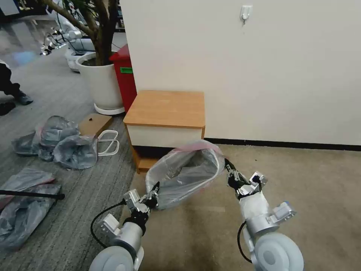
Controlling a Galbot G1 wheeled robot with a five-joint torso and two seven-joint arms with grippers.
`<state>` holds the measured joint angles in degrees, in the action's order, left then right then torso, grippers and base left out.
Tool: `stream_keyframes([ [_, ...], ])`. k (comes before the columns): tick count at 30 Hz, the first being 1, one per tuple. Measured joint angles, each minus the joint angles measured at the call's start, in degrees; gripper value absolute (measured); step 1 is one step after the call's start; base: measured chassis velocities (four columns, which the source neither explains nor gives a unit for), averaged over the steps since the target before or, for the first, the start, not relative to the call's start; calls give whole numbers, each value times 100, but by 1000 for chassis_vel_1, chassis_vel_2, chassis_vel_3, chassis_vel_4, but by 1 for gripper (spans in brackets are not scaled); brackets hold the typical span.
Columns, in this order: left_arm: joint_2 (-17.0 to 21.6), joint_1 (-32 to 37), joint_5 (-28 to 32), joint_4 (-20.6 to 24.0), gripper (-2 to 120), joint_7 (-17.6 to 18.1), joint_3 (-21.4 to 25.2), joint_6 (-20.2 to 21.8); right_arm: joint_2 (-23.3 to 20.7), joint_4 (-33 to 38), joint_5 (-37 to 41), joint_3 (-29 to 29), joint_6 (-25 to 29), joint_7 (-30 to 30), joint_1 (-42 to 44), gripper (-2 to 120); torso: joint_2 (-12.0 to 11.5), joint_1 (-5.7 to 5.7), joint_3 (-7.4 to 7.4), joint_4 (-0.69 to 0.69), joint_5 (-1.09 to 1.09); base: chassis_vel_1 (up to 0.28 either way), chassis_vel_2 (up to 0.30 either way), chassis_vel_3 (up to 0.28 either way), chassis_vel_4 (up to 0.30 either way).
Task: Pick up the garbage bag from the table and place it over the trash can.
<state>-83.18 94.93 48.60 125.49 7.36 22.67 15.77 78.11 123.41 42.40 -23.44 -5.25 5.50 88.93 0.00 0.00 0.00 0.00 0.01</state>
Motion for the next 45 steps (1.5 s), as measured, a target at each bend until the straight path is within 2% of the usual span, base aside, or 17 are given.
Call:
stream_keyframes([
  [10,-16,-16,-1,-3,5,-20,-8,-19,-34,-194,-979,-100,-8,-18,154,2,0,0,0,0,0,0,0,0,0],
  [11,-16,-45,8,-21,5,-19,42,-30,-36,-140,-1086,-125,36,-101,225,9,0,0,0,0,0,0,0,0,0],
  [12,-16,-45,8,-21,5,-19,42,-30,-36,-140,-1086,-125,36,-101,225,9,0,0,0,0,0,0,0,0,0],
  [16,1,-151,149,-70,5,34,224,-41,-28,204,-1278,-155,175,-293,577,25,0,0,0,0,-1,0,0,0,0],
  [17,1,-151,149,-70,5,34,224,-41,-28,204,-1278,-155,175,-293,577,25,0,0,0,0,-1,0,0,0,0],
  [20,42,-226,224,-123,4,96,301,-30,19,399,-1554,-172,335,-356,783,40,0,0,0,0,-2,0,0,0,0],
  [22,55,-246,234,-137,4,113,315,-24,32,427,-1675,-189,401,-374,817,43,0,0,0,0,-1,0,0,0,0],
  [24,80,-286,245,-167,4,146,332,-8,58,473,-1905,-243,556,-425,891,55,0,0,0,0,-1,0,0,0,0],
  [28,92,-304,248,-189,4,162,341,-3,61,507,-1934,-260,608,-452,940,63,0,0,0,0,-1,0,0,0,0],
  [30,100,-318,249,-213,4,170,341,3,52,509,-1934,-263,688,-541,981,75,0,0,0,0,-1,0,0,0,0],
  [32,108,-330,247,-238,4,176,332,8,20,500,-1934,-256,755,-667,1011,83,0,0,0,0,-1,0,0,0,0],
  [33,108,-330,247,-238,4,176,332,8,20,500,-1934,-256,755,-667,1011,83,0,0,0,0,-1,0,0,0,0],
  [36,131,-346,232,-269,4,182,325,14,-64,480,-1994,-226,865,-869,1034,96,0,0,0,0,-1,0,0,0,0],
  [45,243,-318,102,-247,4,119,291,79,-390,238,-1836,-256,771,-1011,532,100,0,0,0,0,0,0,0,0,0],
])
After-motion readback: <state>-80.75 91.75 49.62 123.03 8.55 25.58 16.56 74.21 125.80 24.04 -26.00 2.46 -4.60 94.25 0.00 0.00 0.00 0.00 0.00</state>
